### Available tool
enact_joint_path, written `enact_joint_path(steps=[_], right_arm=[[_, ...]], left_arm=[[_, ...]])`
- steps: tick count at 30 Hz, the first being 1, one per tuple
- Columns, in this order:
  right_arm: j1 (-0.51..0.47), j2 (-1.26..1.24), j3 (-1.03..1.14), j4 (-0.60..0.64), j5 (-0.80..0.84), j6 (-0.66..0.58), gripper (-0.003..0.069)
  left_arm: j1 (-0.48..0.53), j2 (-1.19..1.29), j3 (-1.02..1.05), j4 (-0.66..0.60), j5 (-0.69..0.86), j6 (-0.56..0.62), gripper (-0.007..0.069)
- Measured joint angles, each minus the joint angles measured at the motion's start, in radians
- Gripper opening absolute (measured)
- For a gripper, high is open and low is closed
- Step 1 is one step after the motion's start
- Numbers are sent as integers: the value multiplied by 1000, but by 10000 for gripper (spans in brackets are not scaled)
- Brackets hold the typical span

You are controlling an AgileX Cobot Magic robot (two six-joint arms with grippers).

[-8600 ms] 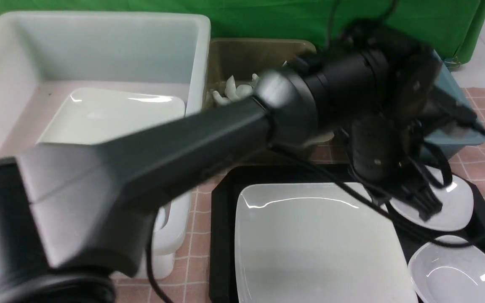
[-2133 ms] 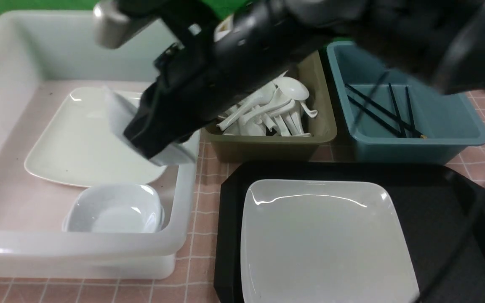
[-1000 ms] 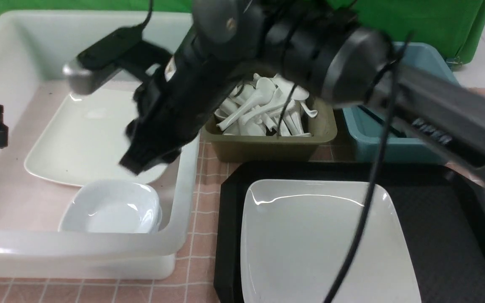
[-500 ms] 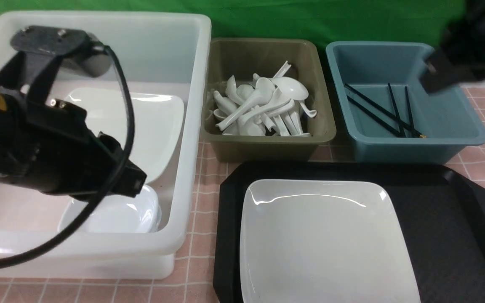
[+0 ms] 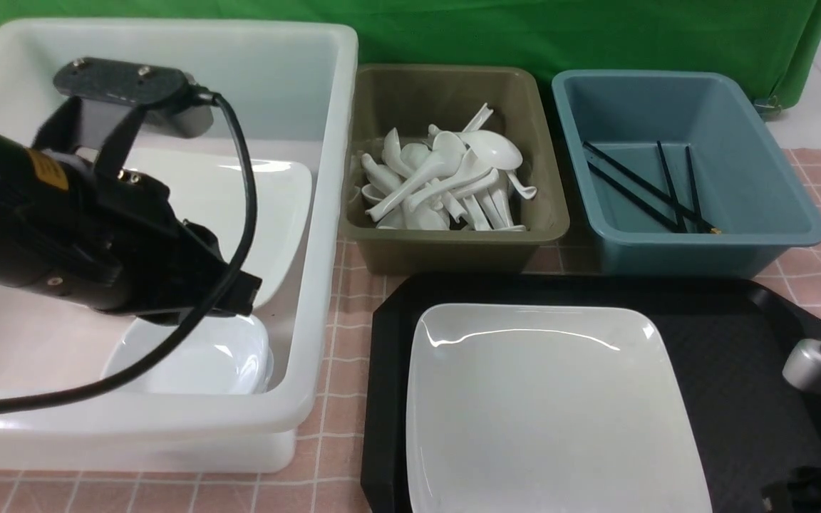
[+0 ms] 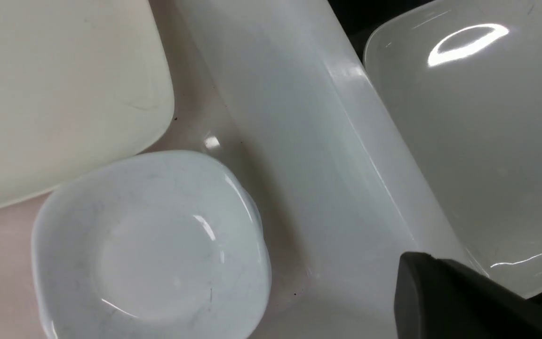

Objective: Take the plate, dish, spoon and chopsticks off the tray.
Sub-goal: Use the right arm to grab a plate from the dinner plate

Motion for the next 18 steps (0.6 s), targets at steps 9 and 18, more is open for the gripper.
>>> enact_joint_path(steps=[9,18], right_arm=[[0,158,18,236,-140,-90,510],[0,290,15,305,-212,-151,509]], left_arm=[[0,0,0,-32,13,32,4],[-75,7,20,-290,30,313,4]])
